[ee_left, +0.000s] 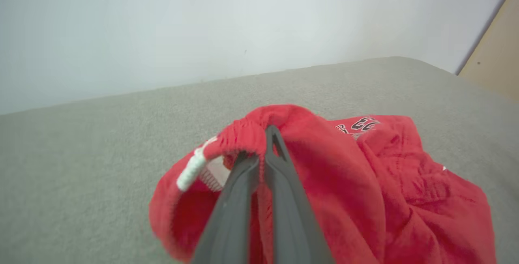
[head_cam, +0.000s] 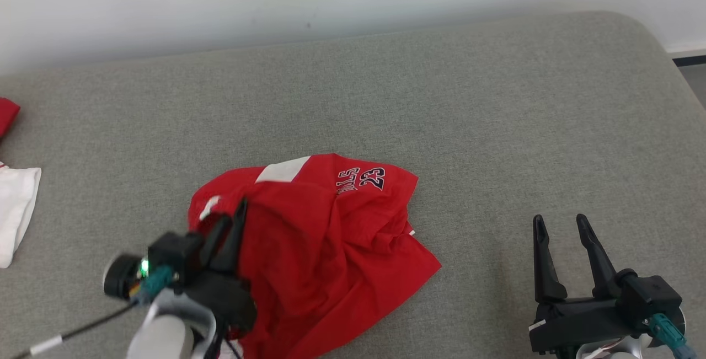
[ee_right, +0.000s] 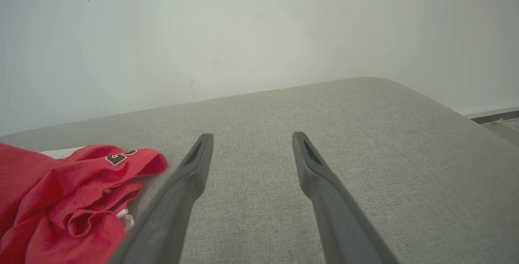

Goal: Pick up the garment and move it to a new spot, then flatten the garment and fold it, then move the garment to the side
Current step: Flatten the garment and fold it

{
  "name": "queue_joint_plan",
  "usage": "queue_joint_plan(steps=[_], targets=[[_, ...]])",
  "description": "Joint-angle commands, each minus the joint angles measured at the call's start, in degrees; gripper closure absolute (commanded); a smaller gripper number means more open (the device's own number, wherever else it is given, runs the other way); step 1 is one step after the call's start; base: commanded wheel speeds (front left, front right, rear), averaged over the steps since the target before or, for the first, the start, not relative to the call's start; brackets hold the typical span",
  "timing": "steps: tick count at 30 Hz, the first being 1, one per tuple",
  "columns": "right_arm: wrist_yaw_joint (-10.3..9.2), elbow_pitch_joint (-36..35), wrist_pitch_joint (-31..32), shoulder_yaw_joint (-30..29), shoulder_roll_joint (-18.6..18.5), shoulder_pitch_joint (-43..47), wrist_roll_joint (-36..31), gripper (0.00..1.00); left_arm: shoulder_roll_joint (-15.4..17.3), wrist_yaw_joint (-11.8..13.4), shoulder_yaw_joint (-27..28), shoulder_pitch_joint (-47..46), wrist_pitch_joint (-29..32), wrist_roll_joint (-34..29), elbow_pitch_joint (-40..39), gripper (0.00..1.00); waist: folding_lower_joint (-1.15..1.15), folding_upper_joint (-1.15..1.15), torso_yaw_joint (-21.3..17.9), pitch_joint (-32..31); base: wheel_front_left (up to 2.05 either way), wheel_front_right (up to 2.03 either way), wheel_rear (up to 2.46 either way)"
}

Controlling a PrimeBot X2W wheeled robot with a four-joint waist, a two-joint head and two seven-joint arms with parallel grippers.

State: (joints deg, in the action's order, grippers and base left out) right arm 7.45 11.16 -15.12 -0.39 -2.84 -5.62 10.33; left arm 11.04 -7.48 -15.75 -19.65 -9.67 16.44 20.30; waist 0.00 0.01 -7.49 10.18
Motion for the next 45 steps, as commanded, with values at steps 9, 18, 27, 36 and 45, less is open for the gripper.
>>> queue_joint_plan(steps=[9,18,27,36,45], targets=[[0.07,-0.16,-0.05,0.81,-0.09,-2.21,1.49,0.0,8.88,0.06,-5.4,-16.61,5.07,3.63,-2.92,1.0,0.0,-0.01,-2.05,3.39,0.0,0.0,0.0],[0.07,0.02,-0.05,0.89,-0.07,-3.7,2.95,0.0,16.28,0.05,-5.61,-25.46,6.62,7.87,3.68,1.0,0.0,-0.01,-5.23,6.99,0.0,0.0,0.0],[0.07,0.36,-0.04,0.67,-0.06,-3.62,2.68,0.0,17.05,0.05,-7.48,-23.47,3.15,9.73,15.06,0.0,0.0,-0.01,-5.01,6.47,0.0,0.0,0.0],[0.07,0.98,-0.05,0.38,-0.08,-2.53,1.83,0.0,13.74,0.05,-9.66,-18.42,-0.32,12.46,17.97,0.0,0.0,-0.01,-1.58,3.11,0.0,0.0,0.0],[0.07,1.43,-0.05,-0.4,-0.1,-0.55,0.5,0.0,10.03,2.57,-8.25,-11.89,-4.71,13.78,13.41,0.0,0.0,-0.01,2.71,-1.33,0.0,0.0,0.0]])
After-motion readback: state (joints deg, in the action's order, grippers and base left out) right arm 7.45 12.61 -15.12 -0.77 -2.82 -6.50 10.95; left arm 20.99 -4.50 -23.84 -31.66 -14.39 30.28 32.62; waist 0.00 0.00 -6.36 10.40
